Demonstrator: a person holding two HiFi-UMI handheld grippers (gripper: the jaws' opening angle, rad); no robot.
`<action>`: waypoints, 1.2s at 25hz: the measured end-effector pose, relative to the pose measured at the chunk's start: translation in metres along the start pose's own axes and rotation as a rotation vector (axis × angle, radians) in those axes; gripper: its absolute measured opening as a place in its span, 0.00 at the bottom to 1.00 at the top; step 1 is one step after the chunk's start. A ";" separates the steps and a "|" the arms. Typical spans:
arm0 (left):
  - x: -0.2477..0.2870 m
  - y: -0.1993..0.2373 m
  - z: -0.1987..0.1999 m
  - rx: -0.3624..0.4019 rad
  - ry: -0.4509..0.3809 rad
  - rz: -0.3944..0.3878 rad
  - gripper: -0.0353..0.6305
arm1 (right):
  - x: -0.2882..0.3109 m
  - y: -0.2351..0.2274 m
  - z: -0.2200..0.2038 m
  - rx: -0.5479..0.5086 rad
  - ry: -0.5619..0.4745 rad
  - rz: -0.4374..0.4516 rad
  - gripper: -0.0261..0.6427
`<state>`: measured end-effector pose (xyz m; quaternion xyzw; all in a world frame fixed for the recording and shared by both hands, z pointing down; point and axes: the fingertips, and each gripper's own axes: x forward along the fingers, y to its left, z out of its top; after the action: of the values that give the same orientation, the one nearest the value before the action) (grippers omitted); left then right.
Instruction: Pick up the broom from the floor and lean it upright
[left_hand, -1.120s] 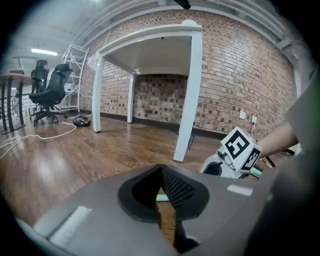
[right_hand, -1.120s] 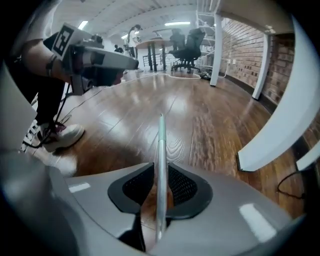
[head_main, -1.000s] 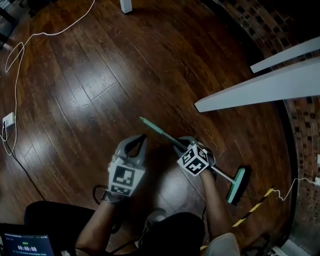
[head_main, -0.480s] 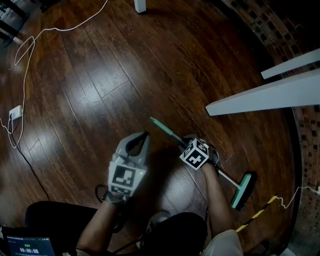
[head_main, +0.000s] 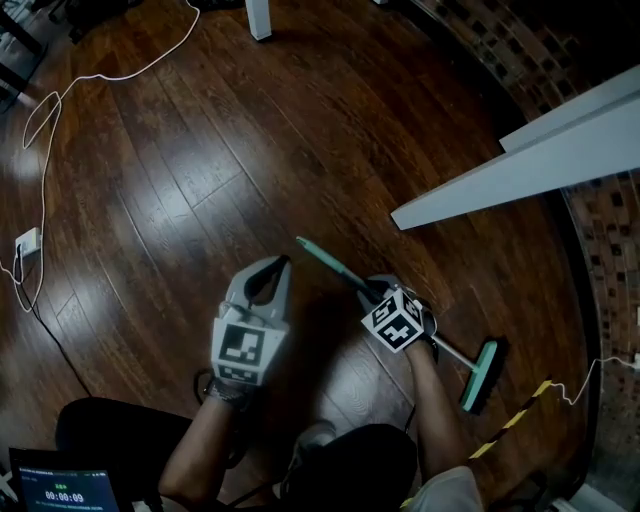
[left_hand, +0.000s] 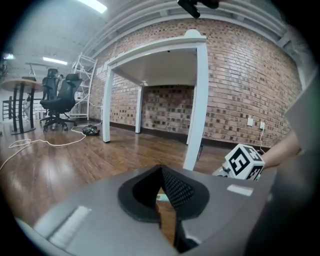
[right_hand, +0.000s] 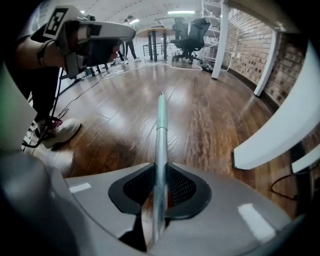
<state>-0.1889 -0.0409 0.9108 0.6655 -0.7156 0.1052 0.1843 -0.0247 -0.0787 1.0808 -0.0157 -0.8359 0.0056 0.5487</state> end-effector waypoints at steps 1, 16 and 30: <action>0.001 -0.003 0.008 0.000 -0.017 -0.006 0.05 | -0.015 -0.005 0.000 0.007 -0.026 -0.024 0.17; -0.055 -0.097 0.200 0.053 -0.152 -0.235 0.05 | -0.278 -0.026 0.013 0.175 -0.256 -0.406 0.17; -0.128 -0.179 0.344 0.072 -0.029 -0.396 0.05 | -0.457 -0.025 0.003 0.491 -0.388 -0.643 0.17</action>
<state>-0.0483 -0.0769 0.5291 0.8010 -0.5689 0.0827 0.1672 0.1534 -0.1188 0.6608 0.3768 -0.8597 0.0357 0.3430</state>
